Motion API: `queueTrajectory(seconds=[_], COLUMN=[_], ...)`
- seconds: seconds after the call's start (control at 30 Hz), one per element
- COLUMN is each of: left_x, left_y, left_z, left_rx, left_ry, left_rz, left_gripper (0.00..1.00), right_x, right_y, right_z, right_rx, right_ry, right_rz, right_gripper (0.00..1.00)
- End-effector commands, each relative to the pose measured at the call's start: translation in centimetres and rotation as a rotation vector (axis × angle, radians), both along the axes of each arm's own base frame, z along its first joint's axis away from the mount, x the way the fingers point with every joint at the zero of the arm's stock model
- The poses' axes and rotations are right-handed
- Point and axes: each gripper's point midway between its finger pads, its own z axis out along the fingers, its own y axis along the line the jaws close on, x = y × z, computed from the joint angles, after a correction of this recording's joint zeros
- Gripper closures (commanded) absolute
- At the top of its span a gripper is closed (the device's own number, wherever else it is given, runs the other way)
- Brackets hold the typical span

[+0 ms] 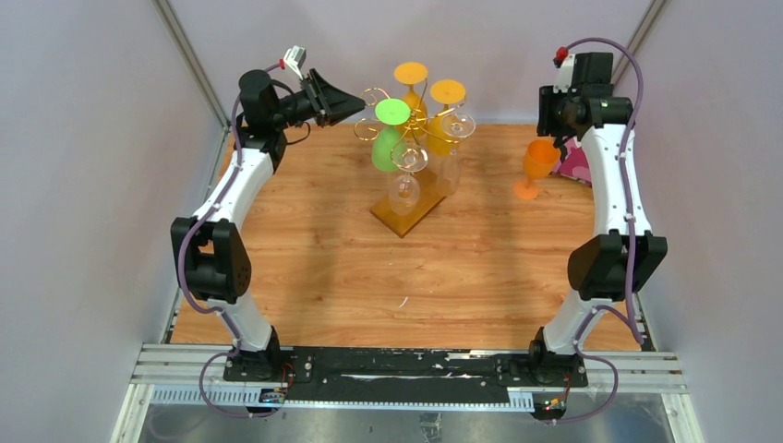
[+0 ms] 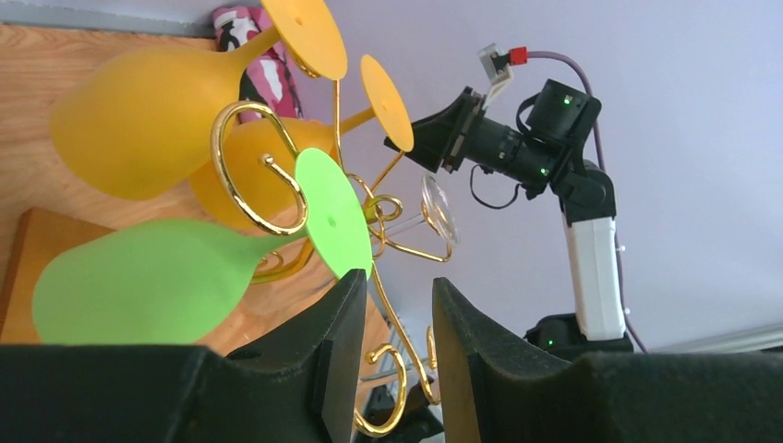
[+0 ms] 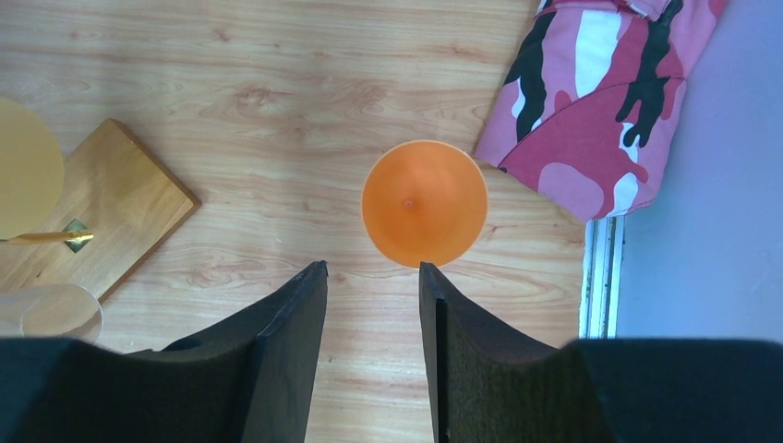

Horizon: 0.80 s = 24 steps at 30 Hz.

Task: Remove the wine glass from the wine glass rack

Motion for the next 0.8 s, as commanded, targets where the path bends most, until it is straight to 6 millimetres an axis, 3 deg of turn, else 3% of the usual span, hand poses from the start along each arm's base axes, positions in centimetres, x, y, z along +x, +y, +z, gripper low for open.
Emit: queueTrajectory(seconds=[0.0, 0.3, 0.77], left_x=[0.6, 0.2, 0.5], left_y=[0.0, -0.6, -3.2], left_z=[-1.5, -3.4, -3.2], left_rx=[0.002, 0.015, 0.008], left_ry=[0.029, 0.058, 0.058], left_rz=[-0.008, -0.012, -0.055], left_gripper=[0.62, 0.62, 0.62], right_x=[-0.7, -0.5, -0.5], right_y=[-0.3, -0.1, 0.0], right_z=[2.2, 2.2, 2.6], right_rx=[0.002, 0.007, 0.009], right_ry=[-0.064, -0.076, -0.102], right_rz=[-0.012, -0.002, 0.006], right_gripper=[0.54, 0.54, 0.55])
